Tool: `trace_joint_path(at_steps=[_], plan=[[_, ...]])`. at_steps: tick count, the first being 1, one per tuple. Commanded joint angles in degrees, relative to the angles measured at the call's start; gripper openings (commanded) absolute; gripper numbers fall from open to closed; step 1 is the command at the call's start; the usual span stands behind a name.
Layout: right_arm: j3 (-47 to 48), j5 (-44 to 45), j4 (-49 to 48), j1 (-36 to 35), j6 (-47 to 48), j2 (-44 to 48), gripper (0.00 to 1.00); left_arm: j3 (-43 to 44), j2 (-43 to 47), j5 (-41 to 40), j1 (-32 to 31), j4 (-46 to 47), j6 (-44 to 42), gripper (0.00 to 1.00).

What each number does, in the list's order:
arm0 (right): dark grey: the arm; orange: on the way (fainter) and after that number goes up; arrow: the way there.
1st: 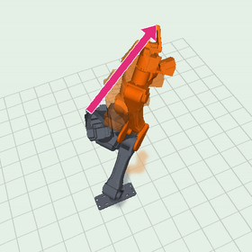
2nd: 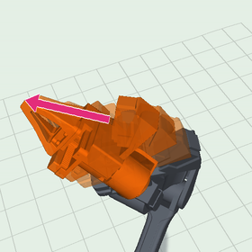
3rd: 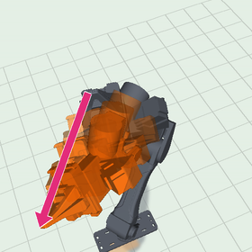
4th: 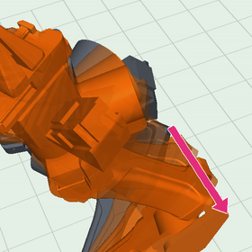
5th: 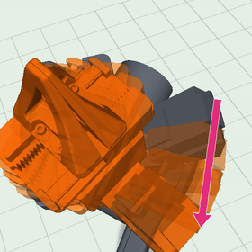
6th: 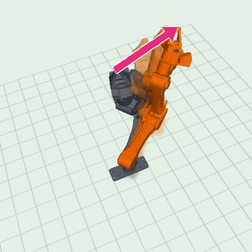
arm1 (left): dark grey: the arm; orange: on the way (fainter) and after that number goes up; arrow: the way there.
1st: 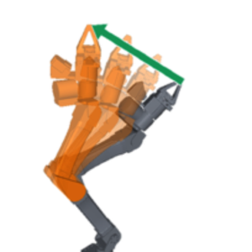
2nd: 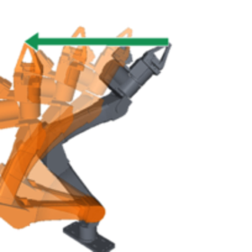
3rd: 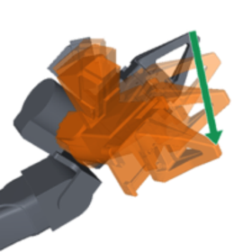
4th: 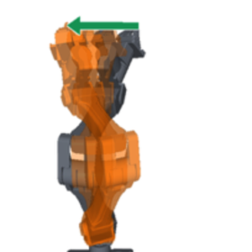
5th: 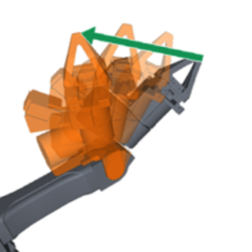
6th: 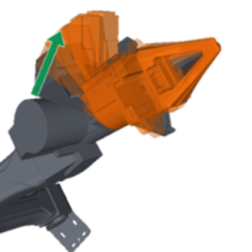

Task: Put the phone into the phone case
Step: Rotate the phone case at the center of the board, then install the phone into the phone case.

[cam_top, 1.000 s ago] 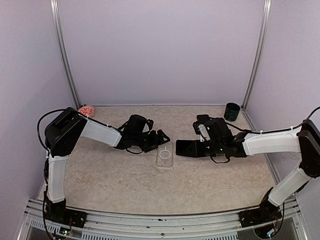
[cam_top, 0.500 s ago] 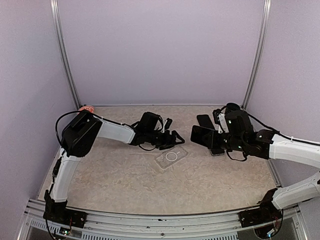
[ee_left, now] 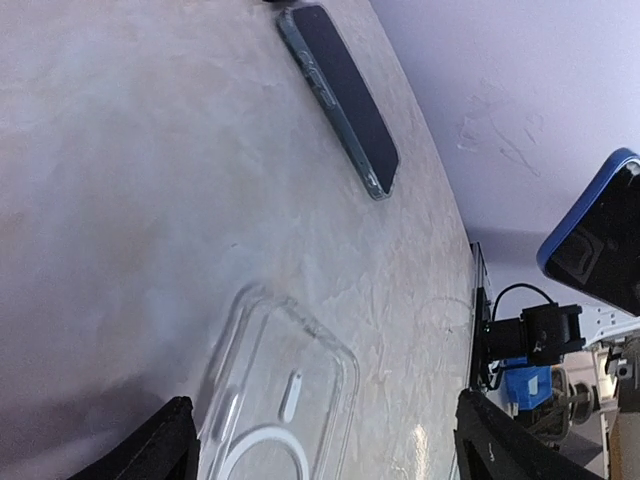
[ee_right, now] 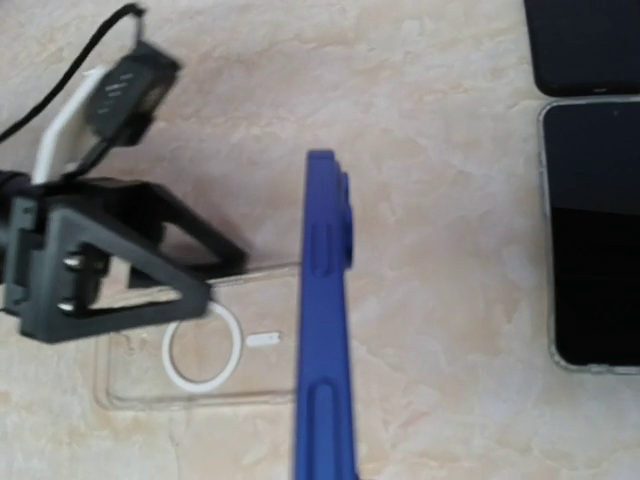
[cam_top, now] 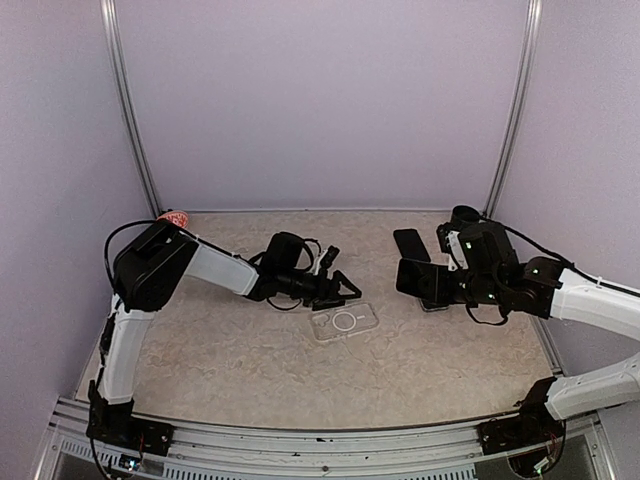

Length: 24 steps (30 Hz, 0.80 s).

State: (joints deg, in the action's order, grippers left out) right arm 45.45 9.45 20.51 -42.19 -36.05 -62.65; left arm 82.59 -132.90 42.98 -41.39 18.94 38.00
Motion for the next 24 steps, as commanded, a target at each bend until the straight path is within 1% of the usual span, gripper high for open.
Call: trace_joint_path(at_steps=[1,3,5,7,11,17,22,24], plan=[[-0.4,-3.7,-2.5,1.9,1.1,0.9,0.0,-9.0,10.6,-4.7,3.6,12.0,6.5,0.87],[0.1,-6.5,-3.1,2.1,2.6,-0.5,0.0,-12.4,14.7,-7.5,4.5,12.9,6.9,0.9],[1.2,-9.1,-3.4,2.2,4.0,-2.5,0.0,-14.9,19.2,-11.6,4.8,11.0,6.1,0.96],[2.7,-12.5,-3.7,2.3,5.6,-4.7,0.0,-16.8,22.7,-15.3,4.6,7.8,4.6,0.99],[6.8,-19.2,-4.1,2.5,8.5,-9.4,0.0,-21.5,28.4,-19.4,3.5,5.2,4.6,0.99],[14.6,-29.2,-1.8,4.0,12.0,-18.4,0.0,-29.6,34.9,-25.9,0.6,4.8,7.4,0.99],[19.3,-41.5,-1.5,5.9,12.9,-26.4,0.0,-35.3,38.8,-31.3,-1.7,5.3,10.8,0.99],[21.0,-44.7,-0.5,6.1,13.7,-29.4,0.0,-37.4,40.5,-34.5,-2.6,4.5,12.2,0.99]])
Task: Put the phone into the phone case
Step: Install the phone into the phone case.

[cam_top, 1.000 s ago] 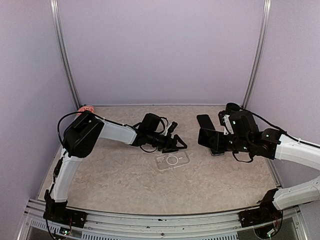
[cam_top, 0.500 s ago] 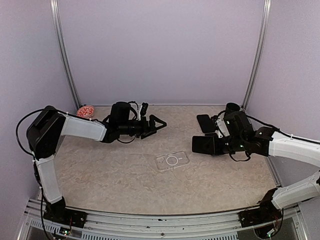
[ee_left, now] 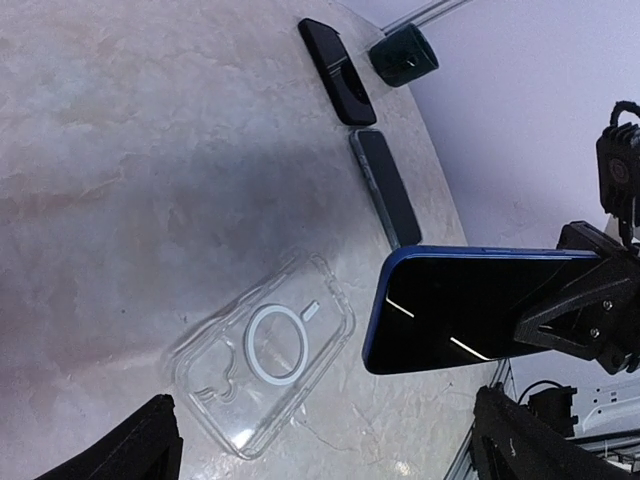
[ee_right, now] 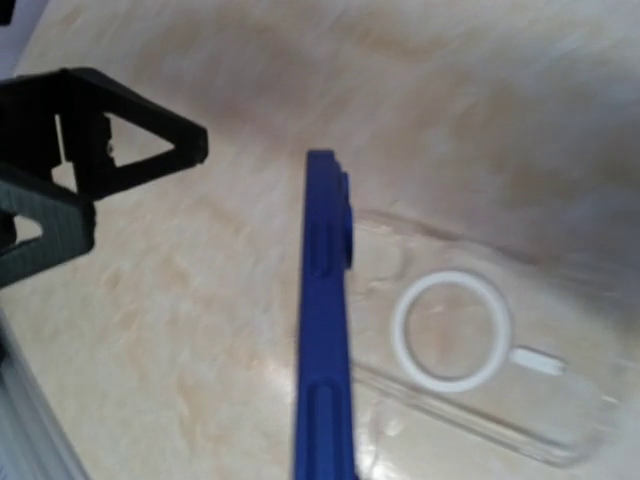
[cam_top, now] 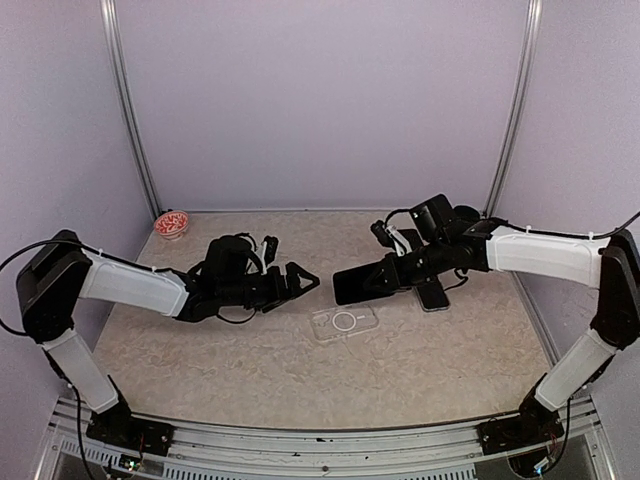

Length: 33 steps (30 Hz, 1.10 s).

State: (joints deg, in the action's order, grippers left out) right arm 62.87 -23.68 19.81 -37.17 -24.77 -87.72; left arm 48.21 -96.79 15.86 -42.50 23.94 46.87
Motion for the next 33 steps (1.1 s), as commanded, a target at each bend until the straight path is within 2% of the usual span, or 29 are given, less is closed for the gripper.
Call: trace_joint_path(at_steps=[1,9,33], plan=[[4.4,-12.9,0.7,1.1,3.0,-5.6,0.0,-4.1,5.1,-9.0,-1.8,-0.8,4.5,0.99],[9.9,-20.3,5.9,1.7,7.3,-14.8,0.0,-9.0,8.0,-15.6,-4.4,0.0,10.1,0.99],[13.2,-26.9,8.7,6.1,10.0,-27.6,0.0,-8.9,3.4,-15.1,-6.6,1.9,11.2,0.99]])
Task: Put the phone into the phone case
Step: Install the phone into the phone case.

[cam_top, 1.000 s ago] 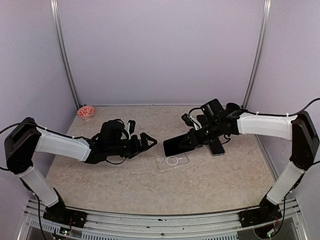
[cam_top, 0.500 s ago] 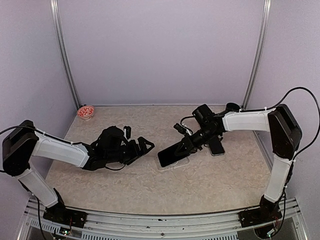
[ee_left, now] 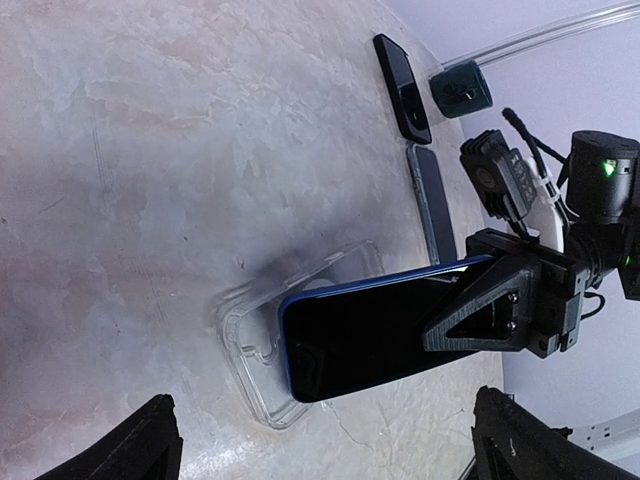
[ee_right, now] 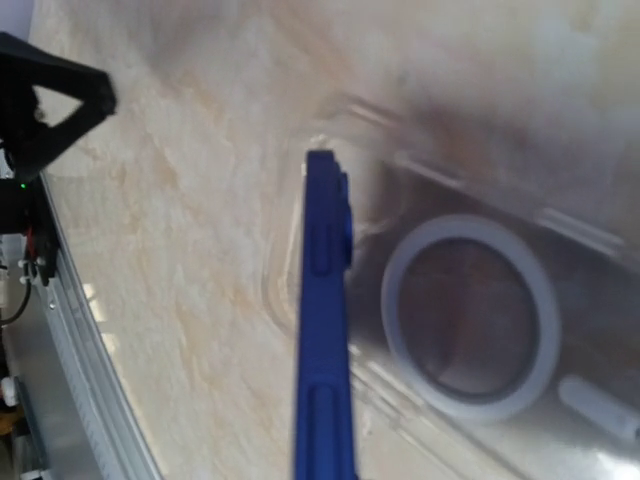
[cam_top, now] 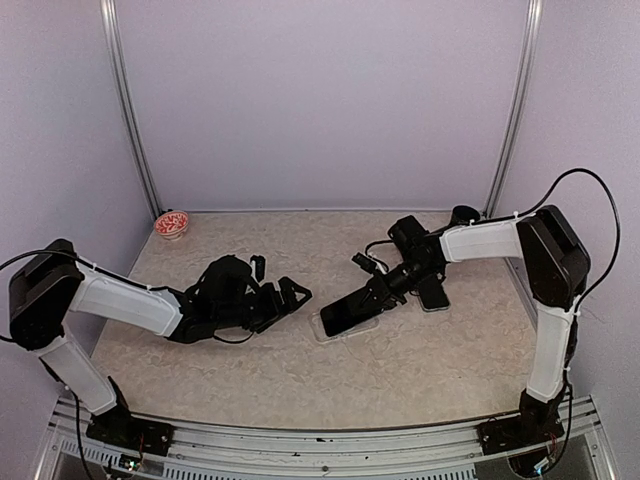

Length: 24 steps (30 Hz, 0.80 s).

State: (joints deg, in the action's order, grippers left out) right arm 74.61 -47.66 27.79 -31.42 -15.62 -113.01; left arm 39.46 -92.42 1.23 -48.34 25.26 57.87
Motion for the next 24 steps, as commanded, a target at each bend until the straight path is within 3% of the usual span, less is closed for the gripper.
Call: trace_joint_path(at_steps=[1,9,17,24], plan=[[1.4,-3.5,0.8,0.5,0.7,-2.8,0.0,0.0,-1.1,-0.8,-0.9,0.2,0.4,0.99],[0.2,-8.6,-0.9,0.7,-2.7,-7.8,0.0,3.6,-4.7,-1.1,-2.6,-2.7,0.6,0.99],[-1.0,-6.5,-0.8,0.7,-4.4,-10.5,0.0,7.4,-9.9,-1.1,-3.4,-2.4,0.8,0.99],[-5.5,-4.7,-5.3,0.7,-12.5,-9.6,0.0,9.5,-11.5,-3.7,-4.4,-2.8,1.9,0.99]])
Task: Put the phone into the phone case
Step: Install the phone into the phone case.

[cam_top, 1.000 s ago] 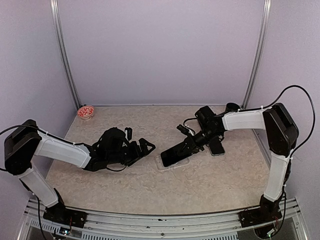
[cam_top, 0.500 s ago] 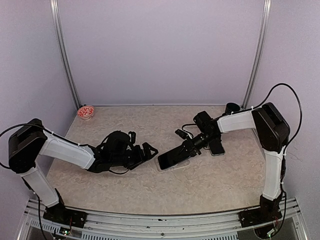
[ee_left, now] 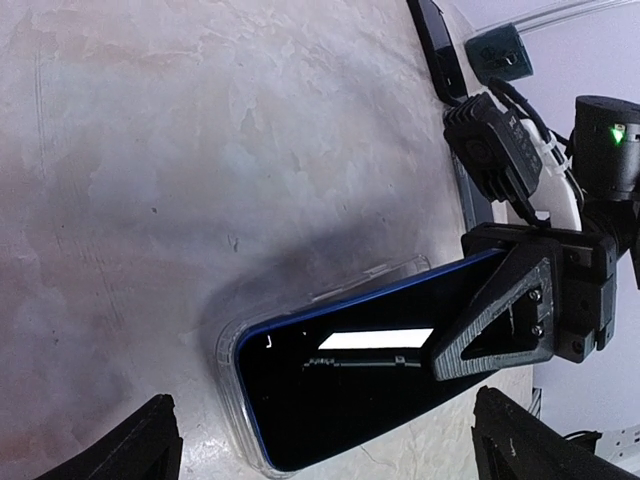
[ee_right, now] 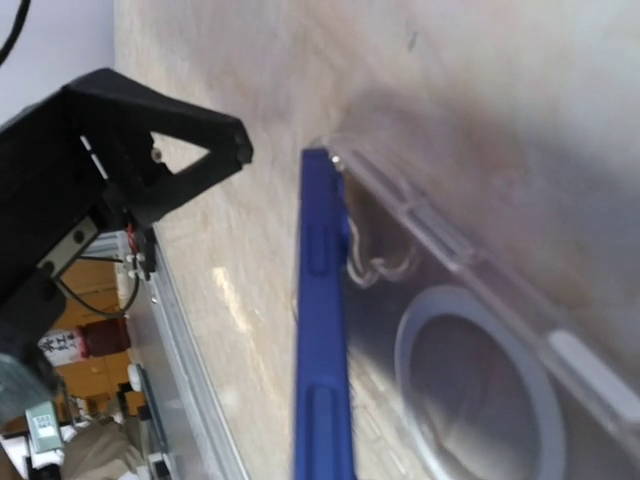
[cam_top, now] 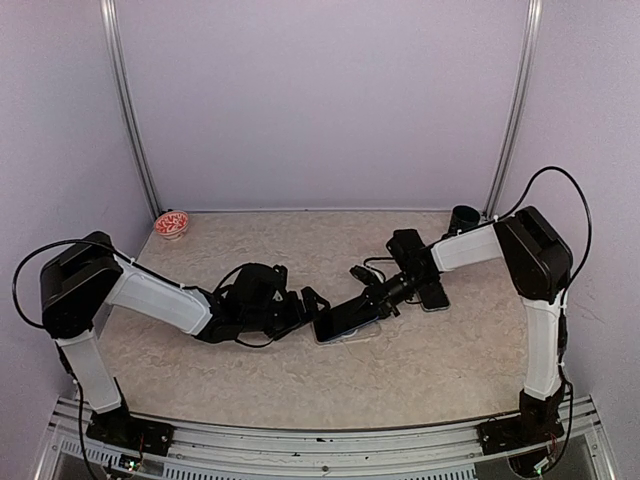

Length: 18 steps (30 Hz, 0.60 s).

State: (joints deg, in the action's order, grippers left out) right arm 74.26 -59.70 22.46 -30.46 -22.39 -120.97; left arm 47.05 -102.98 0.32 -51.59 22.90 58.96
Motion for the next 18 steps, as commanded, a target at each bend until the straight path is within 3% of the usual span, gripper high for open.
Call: trace_joint_path(at_steps=[1,18], plan=[[-6.5,7.1,-1.9,-0.3,-7.1,-0.8,0.0,2.1,-1.1,-3.2,-1.4,-0.4,0.9,0.99],[-14.0,10.2,-12.1,-0.2,-16.8,-0.9,0.0,6.0,-6.0,-5.9,-4.7,-4.5,3.4,0.99]])
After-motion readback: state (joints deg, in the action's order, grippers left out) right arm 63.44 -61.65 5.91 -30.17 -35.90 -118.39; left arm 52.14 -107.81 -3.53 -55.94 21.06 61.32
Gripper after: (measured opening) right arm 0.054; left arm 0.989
